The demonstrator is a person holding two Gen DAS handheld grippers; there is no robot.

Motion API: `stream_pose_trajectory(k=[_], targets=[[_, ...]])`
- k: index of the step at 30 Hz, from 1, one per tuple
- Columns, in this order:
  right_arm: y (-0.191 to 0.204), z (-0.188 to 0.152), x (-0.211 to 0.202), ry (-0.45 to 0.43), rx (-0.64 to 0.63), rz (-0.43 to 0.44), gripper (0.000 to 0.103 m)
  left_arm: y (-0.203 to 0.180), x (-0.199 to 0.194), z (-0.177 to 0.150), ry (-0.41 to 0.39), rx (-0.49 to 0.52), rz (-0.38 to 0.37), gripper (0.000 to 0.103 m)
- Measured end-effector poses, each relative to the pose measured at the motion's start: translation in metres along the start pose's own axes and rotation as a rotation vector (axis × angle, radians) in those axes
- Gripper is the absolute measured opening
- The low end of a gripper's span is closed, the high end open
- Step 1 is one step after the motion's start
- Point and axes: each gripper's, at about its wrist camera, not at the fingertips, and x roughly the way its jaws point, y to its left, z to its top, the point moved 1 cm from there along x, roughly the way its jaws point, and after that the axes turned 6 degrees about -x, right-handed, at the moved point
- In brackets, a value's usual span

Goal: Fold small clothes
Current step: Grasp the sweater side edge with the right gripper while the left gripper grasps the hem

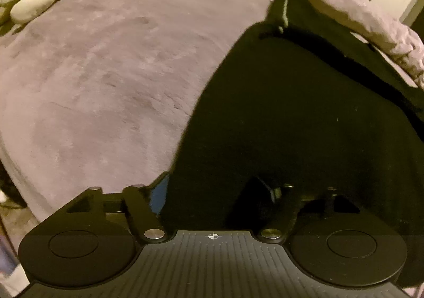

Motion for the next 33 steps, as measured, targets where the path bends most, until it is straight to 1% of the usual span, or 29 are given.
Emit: stream_pose_trajectory(k=[4, 5, 7, 10, 12, 14, 16, 17, 18, 19, 20, 22, 24, 26, 28, 29, 32, 33], targets=[[0.000, -0.003, -0.001, 0.021, -0.006, 0.004, 0.017, 0.012, -0.003, 0.002, 0.002, -0.040, -0.011, 0.073], [-0.001, -0.004, -0.002, 0.025, 0.005, 0.008, 0.017, 0.014, -0.004, 0.002, 0.005, -0.041, -0.011, 0.074], [-0.003, -0.004, -0.003, 0.033, 0.030, 0.020, 0.018, 0.017, -0.006, 0.002, 0.011, -0.043, -0.017, 0.080], [-0.005, -0.004, -0.003, 0.045, 0.032, 0.028, 0.019, 0.020, -0.006, 0.001, 0.037, -0.040, -0.038, 0.081], [-0.006, -0.004, -0.004, 0.054, 0.038, 0.033, 0.019, 0.020, -0.005, 0.000, 0.044, -0.037, -0.043, 0.078], [-0.007, -0.004, -0.003, 0.065, 0.043, 0.039, 0.020, 0.018, -0.006, -0.001, 0.051, -0.028, -0.038, 0.072], [-0.007, -0.004, -0.003, 0.070, 0.035, 0.042, 0.020, 0.016, -0.006, -0.003, 0.063, -0.011, -0.034, 0.058], [-0.007, -0.004, -0.003, 0.074, 0.030, 0.043, 0.020, 0.014, -0.007, -0.003, 0.068, 0.007, -0.029, 0.055], [-0.006, -0.004, -0.003, 0.075, 0.021, 0.046, 0.020, 0.013, -0.007, -0.003, 0.073, 0.027, -0.033, 0.046], [-0.005, -0.003, -0.004, 0.073, 0.011, 0.049, 0.019, 0.012, -0.008, -0.003, 0.078, 0.043, -0.036, 0.040], [-0.005, -0.003, -0.005, 0.071, 0.003, 0.052, 0.019, 0.013, -0.009, -0.003, 0.080, 0.048, -0.037, 0.038], [-0.005, -0.003, -0.006, 0.072, -0.006, 0.065, 0.019, 0.017, -0.009, -0.003, 0.089, 0.035, -0.049, 0.030], [-0.006, -0.002, -0.005, 0.081, -0.004, 0.069, 0.019, 0.021, -0.010, -0.003, 0.094, 0.010, -0.063, 0.030], [-0.007, -0.002, -0.003, 0.091, 0.001, 0.070, 0.020, 0.023, -0.010, -0.005, 0.088, 0.002, -0.071, 0.035], [-0.007, -0.002, -0.001, 0.107, -0.002, 0.078, 0.021, 0.021, -0.010, -0.007, 0.088, 0.015, -0.077, 0.040], [-0.007, -0.002, -0.001, 0.113, -0.008, 0.081, 0.021, 0.019, -0.011, -0.008, 0.089, 0.029, -0.075, 0.041], [-0.006, -0.001, 0.001, 0.137, -0.041, 0.094, 0.021, 0.015, -0.011, -0.009, 0.104, 0.063, -0.075, 0.039], [-0.005, -0.002, 0.001, 0.144, -0.055, 0.097, 0.021, 0.014, -0.010, -0.010, 0.110, 0.075, -0.075, 0.031]])
